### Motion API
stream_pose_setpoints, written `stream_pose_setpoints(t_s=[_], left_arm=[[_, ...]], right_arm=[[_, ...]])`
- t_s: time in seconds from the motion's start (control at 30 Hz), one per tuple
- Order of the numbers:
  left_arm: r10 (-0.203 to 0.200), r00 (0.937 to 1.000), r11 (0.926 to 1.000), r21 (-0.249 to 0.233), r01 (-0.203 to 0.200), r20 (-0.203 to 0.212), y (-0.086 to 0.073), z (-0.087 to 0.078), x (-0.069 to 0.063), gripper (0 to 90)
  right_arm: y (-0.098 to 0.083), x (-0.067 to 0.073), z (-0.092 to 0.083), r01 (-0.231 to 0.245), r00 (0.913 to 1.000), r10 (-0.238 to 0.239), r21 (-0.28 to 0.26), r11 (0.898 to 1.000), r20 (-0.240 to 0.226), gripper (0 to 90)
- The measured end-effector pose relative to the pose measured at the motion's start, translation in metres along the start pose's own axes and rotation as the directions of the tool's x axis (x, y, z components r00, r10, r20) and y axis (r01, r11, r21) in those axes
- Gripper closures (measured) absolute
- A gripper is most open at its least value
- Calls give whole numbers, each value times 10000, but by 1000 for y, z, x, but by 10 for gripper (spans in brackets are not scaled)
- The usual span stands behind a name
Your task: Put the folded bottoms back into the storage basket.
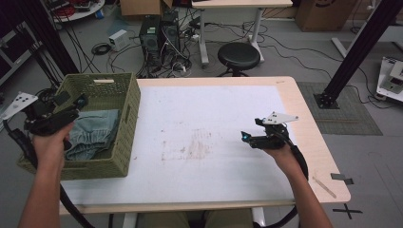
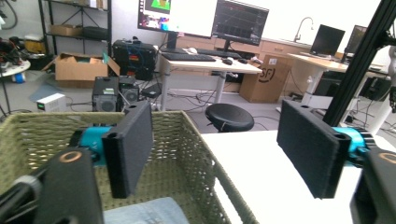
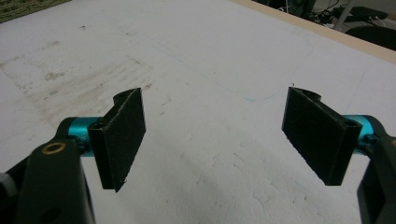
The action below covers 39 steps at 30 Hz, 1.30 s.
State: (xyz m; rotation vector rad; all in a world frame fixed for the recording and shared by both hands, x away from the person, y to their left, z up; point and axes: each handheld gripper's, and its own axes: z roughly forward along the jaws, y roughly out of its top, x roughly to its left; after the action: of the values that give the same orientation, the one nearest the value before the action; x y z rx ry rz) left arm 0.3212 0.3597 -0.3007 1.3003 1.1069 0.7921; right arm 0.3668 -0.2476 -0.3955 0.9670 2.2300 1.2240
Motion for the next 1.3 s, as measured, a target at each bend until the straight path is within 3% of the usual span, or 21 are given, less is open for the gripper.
stream_pose_setpoints(t_s=[0.3, 0.63, 0.9, 1.3], left_arm=[[315, 9970, 9988, 361, -341, 707, -10, 15, -18, 224], [552, 9849, 9976, 327, -614, 1639, -14, 29, -47, 224], [683, 9697, 9962, 373, -792, 2346, -16, 43, -74, 224], [925, 9372, 9925, 447, -1140, 3364, -25, 55, -110, 224]], right_arm=[[-2, -1, 0, -82, 10000, 83, -59, 9999, 36, 220], [-2, -2, -3, -63, 10000, 64, -144, 9999, 53, 220], [-4, -3, -7, -68, 9999, 70, -145, 9999, 152, 220], [-4, -1, -12, -38, 9998, 42, -214, 9998, 186, 220]])
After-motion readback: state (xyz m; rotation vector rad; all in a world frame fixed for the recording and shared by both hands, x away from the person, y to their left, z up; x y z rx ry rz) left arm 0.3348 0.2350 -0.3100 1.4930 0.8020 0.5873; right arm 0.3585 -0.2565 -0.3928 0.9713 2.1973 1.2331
